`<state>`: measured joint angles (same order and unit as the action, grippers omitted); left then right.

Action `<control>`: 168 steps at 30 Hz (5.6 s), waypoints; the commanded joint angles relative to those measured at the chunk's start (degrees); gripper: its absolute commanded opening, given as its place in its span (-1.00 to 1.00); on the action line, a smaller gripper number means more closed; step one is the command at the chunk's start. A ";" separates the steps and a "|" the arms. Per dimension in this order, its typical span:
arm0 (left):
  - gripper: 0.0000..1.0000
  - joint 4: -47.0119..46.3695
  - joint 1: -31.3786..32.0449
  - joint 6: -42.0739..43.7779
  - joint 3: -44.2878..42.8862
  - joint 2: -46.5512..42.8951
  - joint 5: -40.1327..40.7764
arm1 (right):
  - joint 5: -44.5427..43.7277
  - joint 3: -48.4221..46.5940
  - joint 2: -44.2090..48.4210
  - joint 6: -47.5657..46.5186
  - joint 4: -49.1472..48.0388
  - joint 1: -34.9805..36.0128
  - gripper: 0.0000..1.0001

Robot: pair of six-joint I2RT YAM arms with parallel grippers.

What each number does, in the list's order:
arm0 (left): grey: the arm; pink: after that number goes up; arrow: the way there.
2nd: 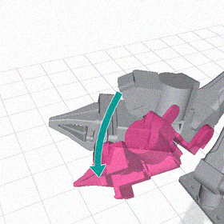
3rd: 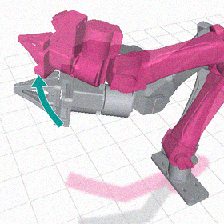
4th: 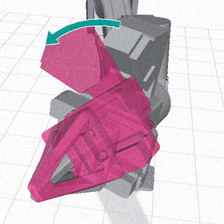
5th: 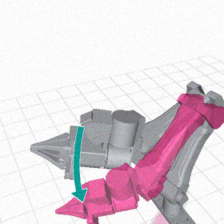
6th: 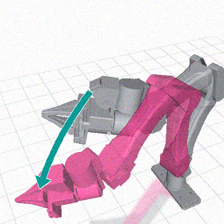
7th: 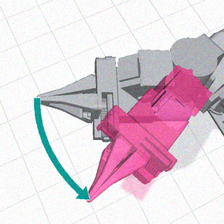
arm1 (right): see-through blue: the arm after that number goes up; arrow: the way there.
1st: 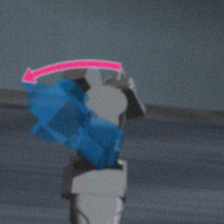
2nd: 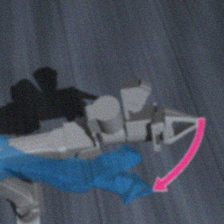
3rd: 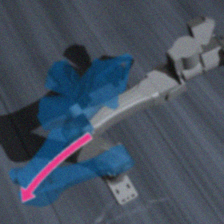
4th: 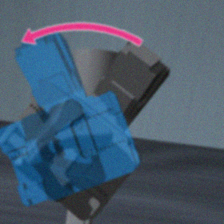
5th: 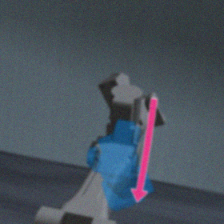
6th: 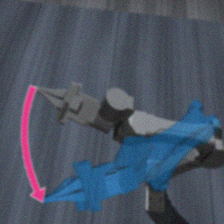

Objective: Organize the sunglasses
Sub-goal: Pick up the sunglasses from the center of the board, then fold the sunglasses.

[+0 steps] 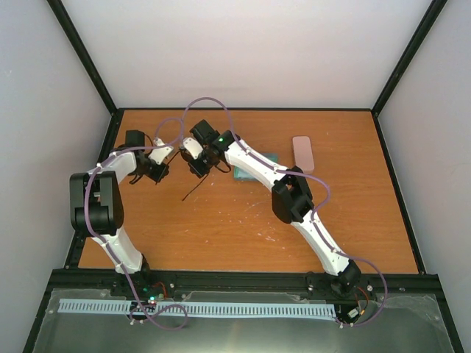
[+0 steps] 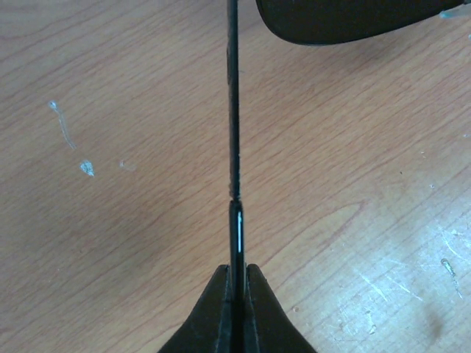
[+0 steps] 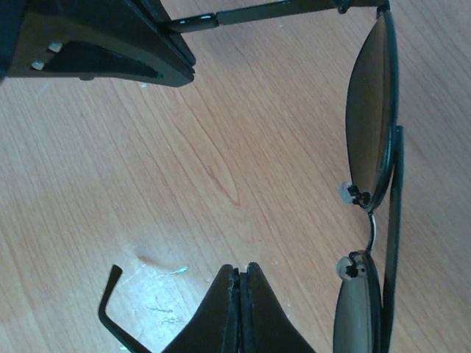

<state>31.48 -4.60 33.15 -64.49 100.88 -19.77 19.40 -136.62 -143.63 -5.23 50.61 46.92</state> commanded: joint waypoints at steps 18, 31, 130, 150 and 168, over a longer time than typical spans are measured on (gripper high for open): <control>-0.99 1.21 0.79 2.01 -1.86 0.52 0.01 | -7.39 -1.75 4.81 0.53 1.12 -1.11 0.18; -0.99 1.89 1.81 1.51 -2.48 -0.70 -1.77 | -6.17 -3.21 1.33 1.78 1.12 -1.65 0.23; -0.98 -21.68 10.96 -41.27 -7.62 -21.22 -52.09 | 18.64 28.20 20.37 42.13 -26.20 -23.80 -0.95; -0.93 -31.78 14.32 -37.91 -7.99 -10.14 -47.31 | 42.27 32.84 28.85 36.67 -25.57 -19.47 -0.95; -0.13 -25.89 10.58 -29.44 -24.25 -0.77 -34.60 | 29.29 45.43 36.95 38.98 -21.55 -26.72 -0.94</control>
<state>3.84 7.42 0.14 -83.55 98.10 -56.90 55.37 -97.43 -113.45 29.61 32.32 23.57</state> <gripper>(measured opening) 0.547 0.058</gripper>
